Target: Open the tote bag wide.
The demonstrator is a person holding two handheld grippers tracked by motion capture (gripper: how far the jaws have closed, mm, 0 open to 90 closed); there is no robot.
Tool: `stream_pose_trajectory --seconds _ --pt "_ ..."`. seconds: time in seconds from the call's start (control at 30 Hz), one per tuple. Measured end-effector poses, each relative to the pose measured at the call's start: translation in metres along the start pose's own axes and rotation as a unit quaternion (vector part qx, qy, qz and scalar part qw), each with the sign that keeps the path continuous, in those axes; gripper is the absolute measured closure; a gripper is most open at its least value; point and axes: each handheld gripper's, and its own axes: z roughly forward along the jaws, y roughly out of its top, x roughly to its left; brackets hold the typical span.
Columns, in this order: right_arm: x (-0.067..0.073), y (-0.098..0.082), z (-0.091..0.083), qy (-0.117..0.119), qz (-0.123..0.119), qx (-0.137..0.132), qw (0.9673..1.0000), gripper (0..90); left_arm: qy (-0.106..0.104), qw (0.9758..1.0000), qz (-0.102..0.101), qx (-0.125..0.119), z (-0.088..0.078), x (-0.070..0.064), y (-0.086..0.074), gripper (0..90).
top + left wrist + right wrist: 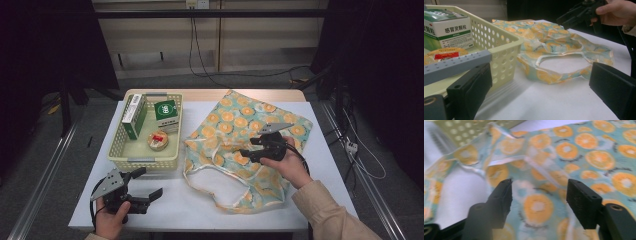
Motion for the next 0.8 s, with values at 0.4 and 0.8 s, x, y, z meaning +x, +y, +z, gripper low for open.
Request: stream_pose_trajectory --seconds 0.4,0.8 --pt "0.032 -0.018 0.015 0.062 -0.028 0.028 0.9973 69.3 0.001 1.0000 0.000 0.002 0.000 0.000 0.000 4.4" --pt "0.040 -0.033 0.035 0.072 -0.033 0.054 0.9954 72.7 0.000 1.0000 -0.001 0.002 0.000 0.000 -0.001 4.4"
